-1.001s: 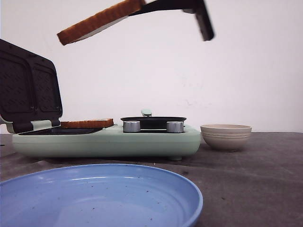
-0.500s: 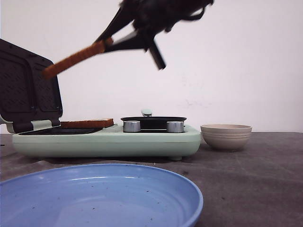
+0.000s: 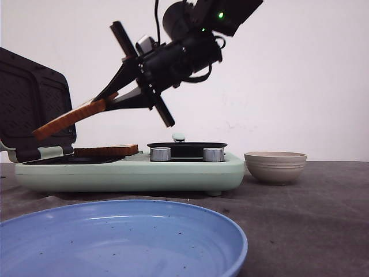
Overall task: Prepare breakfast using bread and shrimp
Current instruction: 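Lift the bread with the right gripper over to the sandwich press, then lower the bread onto the nearer grill plate and open the right gripper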
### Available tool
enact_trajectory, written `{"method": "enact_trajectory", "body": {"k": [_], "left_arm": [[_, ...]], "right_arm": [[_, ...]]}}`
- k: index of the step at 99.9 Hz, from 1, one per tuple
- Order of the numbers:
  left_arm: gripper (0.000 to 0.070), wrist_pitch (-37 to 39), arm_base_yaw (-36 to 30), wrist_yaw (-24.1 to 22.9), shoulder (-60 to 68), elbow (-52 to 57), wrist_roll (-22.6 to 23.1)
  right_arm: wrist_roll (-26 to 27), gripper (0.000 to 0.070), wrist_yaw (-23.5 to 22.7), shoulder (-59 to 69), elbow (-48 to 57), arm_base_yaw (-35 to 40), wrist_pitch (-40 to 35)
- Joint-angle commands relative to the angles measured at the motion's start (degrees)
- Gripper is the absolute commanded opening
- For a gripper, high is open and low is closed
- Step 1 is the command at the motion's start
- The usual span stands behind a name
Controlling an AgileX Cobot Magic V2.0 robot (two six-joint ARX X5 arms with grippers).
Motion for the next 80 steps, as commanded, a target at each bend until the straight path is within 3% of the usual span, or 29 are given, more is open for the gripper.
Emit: {"method": "enact_trajectory", "body": {"k": [1, 18, 50, 80], "left_arm": [[0.0700, 0.9, 0.0, -0.1, 0.0, 0.5, 0.1], [0.0700, 0.9, 0.0, -0.1, 0.0, 0.5, 0.1], [0.0700, 0.9, 0.0, -0.1, 0.0, 0.5, 0.1], [0.0700, 0.9, 0.0, -0.1, 0.0, 0.5, 0.1]], "right_arm": [[2.1, 0.0000, -0.2, 1.8, 1.7, 1.2, 2.3], [5.3, 0.0000, 1.4, 3.5, 1.7, 2.2, 5.0], [6.3, 0.0000, 7.8, 3.7, 1.7, 3.2, 4.3], [6.0, 0.0000, 9.3, 3.7, 1.7, 3.6, 2.2]]}}
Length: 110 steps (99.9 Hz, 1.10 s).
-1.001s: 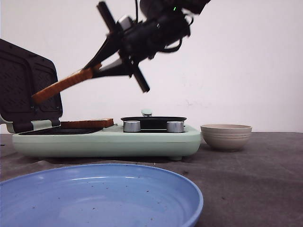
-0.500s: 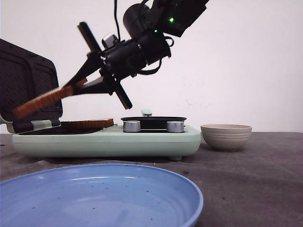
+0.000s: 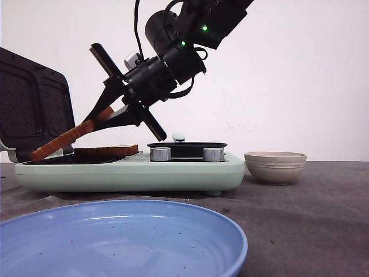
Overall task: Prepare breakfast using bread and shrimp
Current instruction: 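Lower the bread onto the nearer grill plate and open the right gripper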
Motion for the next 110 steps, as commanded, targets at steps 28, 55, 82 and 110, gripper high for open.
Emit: {"method": "enact_trajectory", "body": {"k": [28, 55, 82, 110], "left_arm": [[0.0700, 0.8, 0.0, -0.1, 0.0, 0.5, 0.1], [0.0700, 0.8, 0.0, -0.1, 0.0, 0.5, 0.1], [0.0700, 0.9, 0.0, -0.1, 0.0, 0.5, 0.1], [0.0700, 0.9, 0.0, -0.1, 0.0, 0.5, 0.1]], "right_arm": [[-0.5, 0.0162, 2.3, 1.3, 1.6, 0.9, -0.9], [-2.8, 0.0477, 4.9, 1.3, 1.6, 1.1, -2.0], [-5.4, 0.0483, 7.3, 1.2, 1.6, 1.1, -4.0], [-11.7, 0.0485, 10.8, 1.1, 4.6, 1.1, -11.2]]}}
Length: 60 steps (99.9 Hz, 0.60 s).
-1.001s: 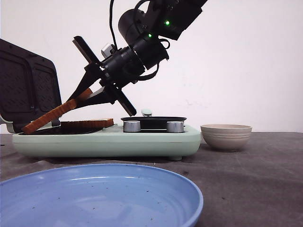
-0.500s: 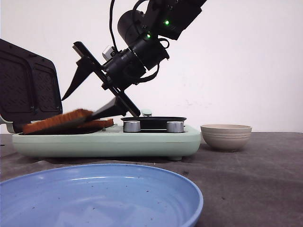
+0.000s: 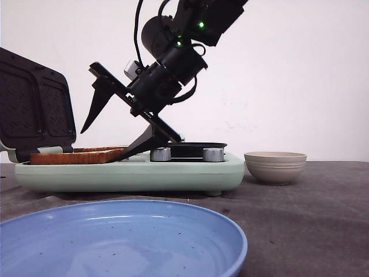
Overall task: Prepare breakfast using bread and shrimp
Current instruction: 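Lower the bread onto the nearer grill plate and open the right gripper, then raise the right gripper away from the press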
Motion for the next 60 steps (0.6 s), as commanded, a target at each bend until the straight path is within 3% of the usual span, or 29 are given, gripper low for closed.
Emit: {"method": "enact_trajectory", "body": {"k": [1, 29, 60], "left_arm": [[0.0700, 0.9, 0.0, -0.1, 0.0, 0.5, 0.1], [0.0700, 0.8, 0.0, -0.1, 0.0, 0.5, 0.1], [0.0700, 0.8, 0.0, -0.1, 0.0, 0.5, 0.1]], "right_arm": [[-3.6, 0.0485, 0.3, 1.1, 2.5, 0.6, -0.9], [-6.5, 0.0485, 0.5, -1.4, 5.0, -0.4, -4.0], [-16.7, 0.0466, 9.4, -9.2, 5.0, -4.4, -12.8]]}}
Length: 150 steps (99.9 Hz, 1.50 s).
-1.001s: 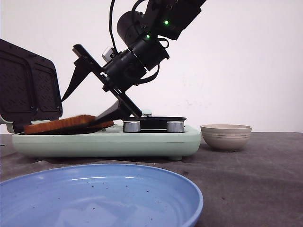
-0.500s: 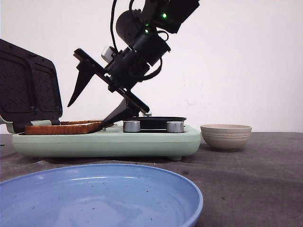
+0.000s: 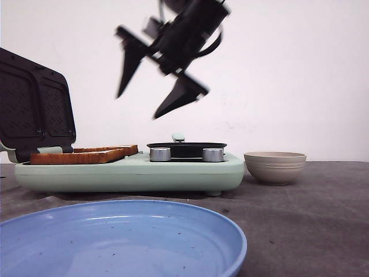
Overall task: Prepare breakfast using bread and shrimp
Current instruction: 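Raise the right gripper away from the press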
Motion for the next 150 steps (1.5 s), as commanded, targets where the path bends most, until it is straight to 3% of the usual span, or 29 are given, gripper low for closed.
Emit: {"method": "enact_trajectory", "body": {"k": [1, 12, 37, 62, 109, 133, 150], "left_arm": [[0.0700, 0.8, 0.0, -0.1, 0.0, 0.5, 0.1], [0.0700, 0.6, 0.0, -0.1, 0.0, 0.5, 0.1], [0.0700, 0.4, 0.0, -0.1, 0.0, 0.5, 0.1], [0.0700, 0.4, 0.0, -0.1, 0.0, 0.5, 0.1], [0.0700, 0.4, 0.0, -0.1, 0.0, 0.5, 0.1], [0.0700, 0.4, 0.0, -0.1, 0.0, 0.5, 0.1], [0.0700, 0.4, 0.0, -0.1, 0.0, 0.5, 0.1]], "right_arm": [[-5.0, 0.0458, 1.1, -1.1, 1.6, -0.7, -1.3], [-8.5, 0.0380, 2.5, -4.2, 1.6, -2.1, -3.2], [-12.4, 0.0379, 5.0, -10.6, 1.4, -4.8, -4.4], [-13.0, 0.0379, 9.1, -17.0, -4.0, -6.5, -1.9], [-11.6, 0.0379, 14.7, -48.2, -47.2, -7.6, 20.6], [-7.8, 0.0379, 19.9, -64.2, -62.5, -7.5, 22.9], [-5.5, 0.0379, 20.3, -70.9, -68.3, -7.5, 21.4]]}}
